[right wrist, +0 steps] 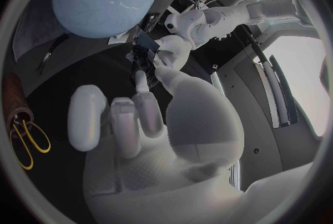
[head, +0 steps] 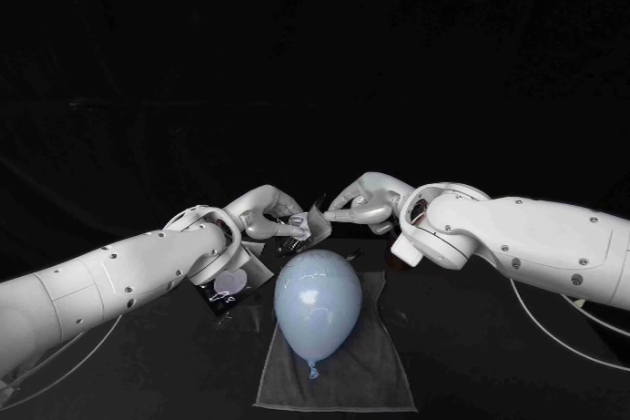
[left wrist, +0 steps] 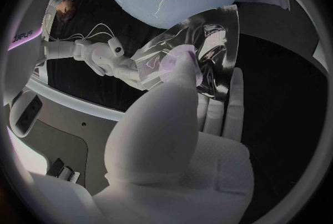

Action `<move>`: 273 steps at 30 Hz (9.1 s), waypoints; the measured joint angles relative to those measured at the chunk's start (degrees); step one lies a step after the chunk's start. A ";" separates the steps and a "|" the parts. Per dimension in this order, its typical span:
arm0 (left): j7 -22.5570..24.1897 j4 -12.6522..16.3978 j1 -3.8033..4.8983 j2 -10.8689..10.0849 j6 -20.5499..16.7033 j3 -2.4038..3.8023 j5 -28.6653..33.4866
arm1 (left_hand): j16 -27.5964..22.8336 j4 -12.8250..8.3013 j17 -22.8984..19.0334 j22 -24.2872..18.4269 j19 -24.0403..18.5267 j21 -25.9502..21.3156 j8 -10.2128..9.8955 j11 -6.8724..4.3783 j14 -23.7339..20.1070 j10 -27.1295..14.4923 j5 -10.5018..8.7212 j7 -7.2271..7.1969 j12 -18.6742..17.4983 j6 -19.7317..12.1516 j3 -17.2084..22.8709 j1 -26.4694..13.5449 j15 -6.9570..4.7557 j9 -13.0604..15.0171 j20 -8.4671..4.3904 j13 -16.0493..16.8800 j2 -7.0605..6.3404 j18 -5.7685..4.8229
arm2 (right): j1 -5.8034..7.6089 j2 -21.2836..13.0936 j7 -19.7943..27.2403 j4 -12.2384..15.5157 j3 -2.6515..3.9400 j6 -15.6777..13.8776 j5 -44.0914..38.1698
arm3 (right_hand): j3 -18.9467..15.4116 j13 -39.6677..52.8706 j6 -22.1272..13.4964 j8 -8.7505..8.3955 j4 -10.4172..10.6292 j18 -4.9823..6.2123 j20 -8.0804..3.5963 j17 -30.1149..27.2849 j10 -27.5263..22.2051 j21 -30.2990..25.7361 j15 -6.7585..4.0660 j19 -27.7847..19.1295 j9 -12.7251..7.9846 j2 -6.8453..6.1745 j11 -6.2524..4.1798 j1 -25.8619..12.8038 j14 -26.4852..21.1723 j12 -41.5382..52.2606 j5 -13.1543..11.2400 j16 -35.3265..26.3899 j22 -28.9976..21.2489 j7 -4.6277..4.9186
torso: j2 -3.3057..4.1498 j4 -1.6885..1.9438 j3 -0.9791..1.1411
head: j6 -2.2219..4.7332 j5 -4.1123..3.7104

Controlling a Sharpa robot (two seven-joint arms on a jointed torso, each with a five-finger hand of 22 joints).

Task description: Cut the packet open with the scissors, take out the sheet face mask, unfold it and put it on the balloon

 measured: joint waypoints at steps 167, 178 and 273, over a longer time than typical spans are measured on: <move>-2.73 3.12 0.72 1.55 -3.41 0.96 26.81 | 6.07 0.03 2.44 2.06 10.39 4.70 0.17 1.75 3.36 -6.19 0.24 3.06 7.64 -7.11 3.71 -24.83 0.30 0.32 -4.70 2.75 -1.89 1.01 | -2.28 5.41 -2.29 -13.15 -0.27 -12.26 -18.56 | 5.70 -0.05 6.87 6.31 -3.49 -0.49 -2.98 0.01 0.99 0.83 -2.88 1.72 2.16 6.92 -3.27 5.41 0.01 6.13 -10.12 0.30 0.01 -3.61 | -0.04 0.05 -0.05 | 2.18 -3.22; -12.26 0.47 0.79 6.22 -0.95 0.96 32.40 | 2.44 0.39 2.35 0.66 9.91 3.13 -0.52 2.29 3.66 -5.97 0.24 3.20 5.51 -7.82 -3.48 -35.70 0.85 0.24 -4.22 1.82 -5.08 0.98 | -2.37 8.11 -5.98 -14.70 -0.27 -11.81 -26.13 | 5.70 -0.02 6.78 6.53 -3.49 -0.50 -2.98 0.04 0.81 1.05 -2.88 1.72 2.16 6.69 -3.48 5.17 0.01 6.10 -9.87 0.21 0.01 -3.71 | 0.07 -0.08 0.08 | 2.24 -3.14; -19.15 -0.86 1.33 8.29 -2.35 1.07 36.17 | -0.15 -8.24 6.44 -0.98 7.42 2.67 10.76 0.18 3.50 -2.80 0.17 0.50 3.84 -4.56 42.22 -26.48 -0.40 4.07 -3.96 0.10 -0.08 0.39 | -3.96 8.95 -10.86 -14.11 -0.15 -16.88 -27.04 | 7.83 -0.02 6.37 8.54 -3.70 -0.88 -3.15 -0.01 1.03 0.98 -2.87 1.89 2.17 6.30 -3.69 3.24 0.01 5.98 -9.87 0.19 -0.01 -4.14 | 0.00 -0.02 0.01 | 0.61 -3.39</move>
